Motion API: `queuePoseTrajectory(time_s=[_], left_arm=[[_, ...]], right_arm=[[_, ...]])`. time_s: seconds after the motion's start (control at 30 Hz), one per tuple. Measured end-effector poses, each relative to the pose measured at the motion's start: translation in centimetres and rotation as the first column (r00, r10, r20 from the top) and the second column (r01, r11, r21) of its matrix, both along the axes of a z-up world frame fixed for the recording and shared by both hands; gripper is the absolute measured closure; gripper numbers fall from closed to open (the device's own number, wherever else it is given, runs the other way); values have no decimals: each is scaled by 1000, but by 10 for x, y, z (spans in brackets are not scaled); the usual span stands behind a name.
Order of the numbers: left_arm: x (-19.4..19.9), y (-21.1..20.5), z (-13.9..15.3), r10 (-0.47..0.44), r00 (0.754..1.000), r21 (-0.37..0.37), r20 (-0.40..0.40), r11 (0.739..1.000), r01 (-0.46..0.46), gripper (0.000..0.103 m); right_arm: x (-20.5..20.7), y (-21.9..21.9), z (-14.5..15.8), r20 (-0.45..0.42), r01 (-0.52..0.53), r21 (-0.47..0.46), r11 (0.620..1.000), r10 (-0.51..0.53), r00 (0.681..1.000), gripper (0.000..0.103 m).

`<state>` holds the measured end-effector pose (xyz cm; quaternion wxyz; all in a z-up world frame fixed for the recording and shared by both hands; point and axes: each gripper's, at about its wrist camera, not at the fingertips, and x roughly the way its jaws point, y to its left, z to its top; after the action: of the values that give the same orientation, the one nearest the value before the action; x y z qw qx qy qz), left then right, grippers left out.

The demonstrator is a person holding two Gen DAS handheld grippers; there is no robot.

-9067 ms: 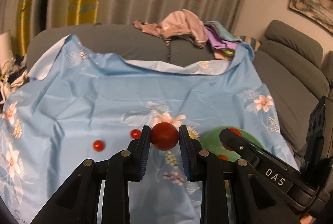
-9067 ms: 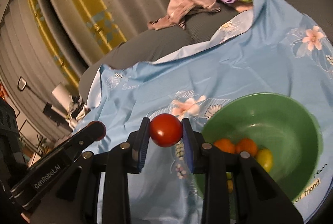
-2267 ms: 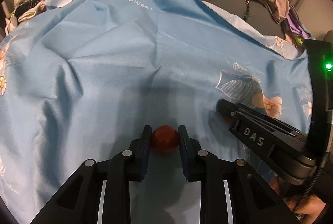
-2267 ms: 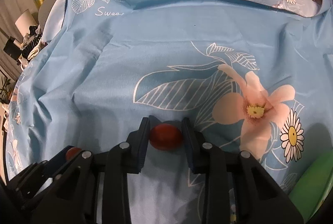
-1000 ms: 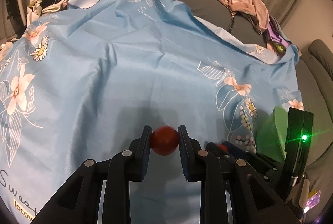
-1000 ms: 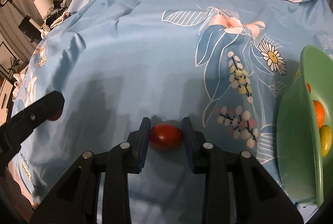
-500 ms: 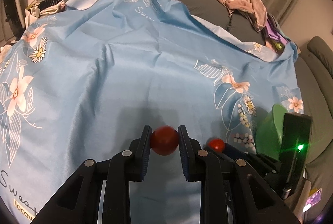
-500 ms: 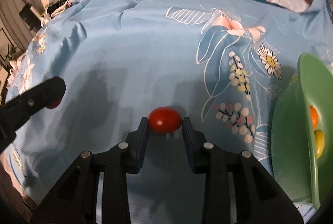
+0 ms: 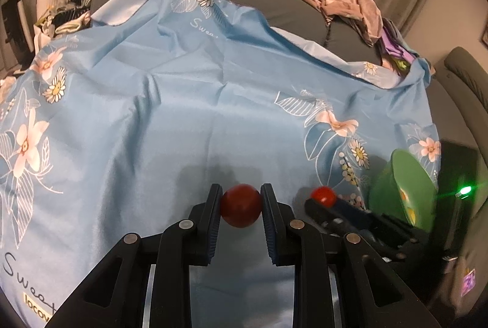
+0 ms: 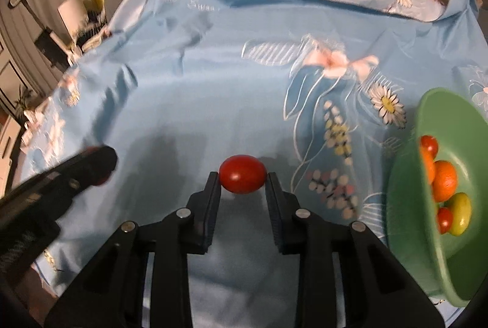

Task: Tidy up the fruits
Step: 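Carry both cherry tomatoes over the green bowl and lower them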

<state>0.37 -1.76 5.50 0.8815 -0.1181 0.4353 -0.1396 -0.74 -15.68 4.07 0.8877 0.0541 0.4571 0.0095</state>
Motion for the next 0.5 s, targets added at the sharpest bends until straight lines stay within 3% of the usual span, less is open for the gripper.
queuePoseTrajectory(time_s=[0.5], left_arm=[[-22, -30, 37, -69, 988, 25, 137, 997, 67, 78]], right_arm=[[-48, -35, 74, 253, 50, 98, 994, -73, 965, 72]])
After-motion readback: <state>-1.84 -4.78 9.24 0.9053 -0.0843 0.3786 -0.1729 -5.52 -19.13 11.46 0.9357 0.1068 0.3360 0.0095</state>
